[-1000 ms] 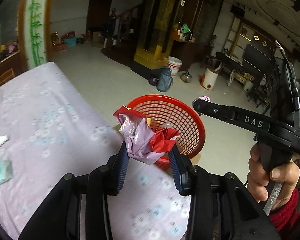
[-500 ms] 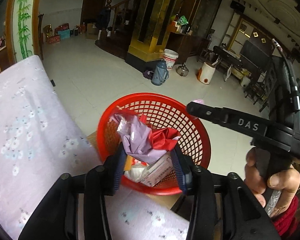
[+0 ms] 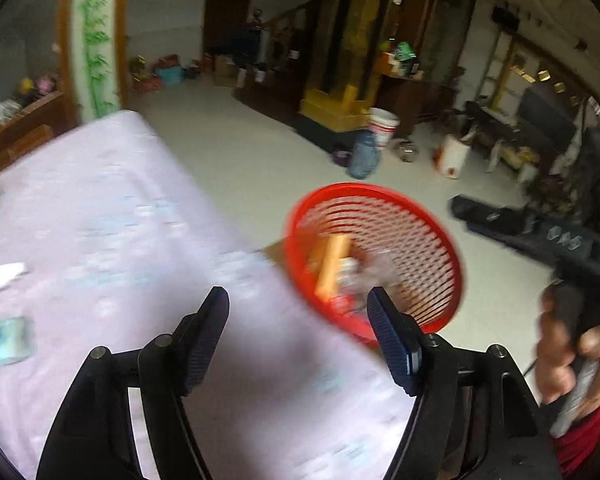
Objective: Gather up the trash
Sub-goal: 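Open the left tool over the basket dropping the wrapper while the right tool drops the tissue, then move both open tools back over the table, then grasp the teal tissue packet with the left tool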
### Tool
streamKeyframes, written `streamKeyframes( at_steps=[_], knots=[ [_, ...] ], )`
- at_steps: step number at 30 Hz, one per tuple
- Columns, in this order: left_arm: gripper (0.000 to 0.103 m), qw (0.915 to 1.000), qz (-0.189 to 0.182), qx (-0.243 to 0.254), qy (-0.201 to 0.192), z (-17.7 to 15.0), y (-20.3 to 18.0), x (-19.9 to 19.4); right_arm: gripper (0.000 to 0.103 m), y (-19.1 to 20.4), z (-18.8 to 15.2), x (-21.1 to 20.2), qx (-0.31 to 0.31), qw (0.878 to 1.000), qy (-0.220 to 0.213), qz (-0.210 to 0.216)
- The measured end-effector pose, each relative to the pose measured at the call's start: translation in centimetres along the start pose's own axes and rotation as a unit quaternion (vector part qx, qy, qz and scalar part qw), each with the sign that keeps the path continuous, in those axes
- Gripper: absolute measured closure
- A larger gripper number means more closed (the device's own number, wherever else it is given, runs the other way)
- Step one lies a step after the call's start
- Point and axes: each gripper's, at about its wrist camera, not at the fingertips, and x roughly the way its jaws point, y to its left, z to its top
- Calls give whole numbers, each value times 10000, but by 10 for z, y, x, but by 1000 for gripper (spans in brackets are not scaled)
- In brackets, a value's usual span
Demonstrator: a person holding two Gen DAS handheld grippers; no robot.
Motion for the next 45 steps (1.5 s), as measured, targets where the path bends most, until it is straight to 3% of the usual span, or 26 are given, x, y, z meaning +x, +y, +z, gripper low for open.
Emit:
streamKeyframes(
  at_steps=[7, 12, 16, 20, 26, 28, 34, 38, 40, 42, 45],
  knots=[
    [30, 9974, 657, -291, -26, -30, 88, -50, 48, 66, -26, 14, -540, 9959, 449, 577],
    [27, 9895, 1011, -1031, 12, -42, 193, -75, 48, 108, -42, 29, -870, 9898, 736, 858],
    [27, 9858, 1214, -1151, 172, -44, 259, -73, 48, 139, -51, 38, -1105, 9842, 902, 1050],
    [27, 9878, 778, -1260, 472, -43, 294, -50, 48, 154, -57, 46, -1249, 9809, 1036, 1071],
    [27, 9908, 318, -1005, 851, -44, 304, -11, 48, 160, -59, 51, -1309, 9799, 1118, 1004],
    [27, 9912, 347, -904, 900, -44, 303, -4, 48, 161, -60, 52, -1333, 9798, 1133, 969],
    [26, 9932, 49, -507, 1052, -59, 292, -14, 48, 161, -63, 56, -1323, 9789, 1203, 990],
    [26, 9933, 473, 82, 1049, -71, 271, -21, 48, 162, -65, 59, -1324, 9781, 1231, 1029],
    [26, 9903, 902, 336, 1001, -74, 265, -21, 48, 165, -67, 59, -1352, 9774, 1247, 1044],
    [26, 9883, 1099, 385, 985, -72, 266, -19, 48, 167, -69, 59, -1382, 9765, 1273, 1060],
    [26, 9885, 1109, 319, 976, -67, 270, -12, 48, 170, -71, 59, -1444, 9755, 1279, 1053]
  ],
)
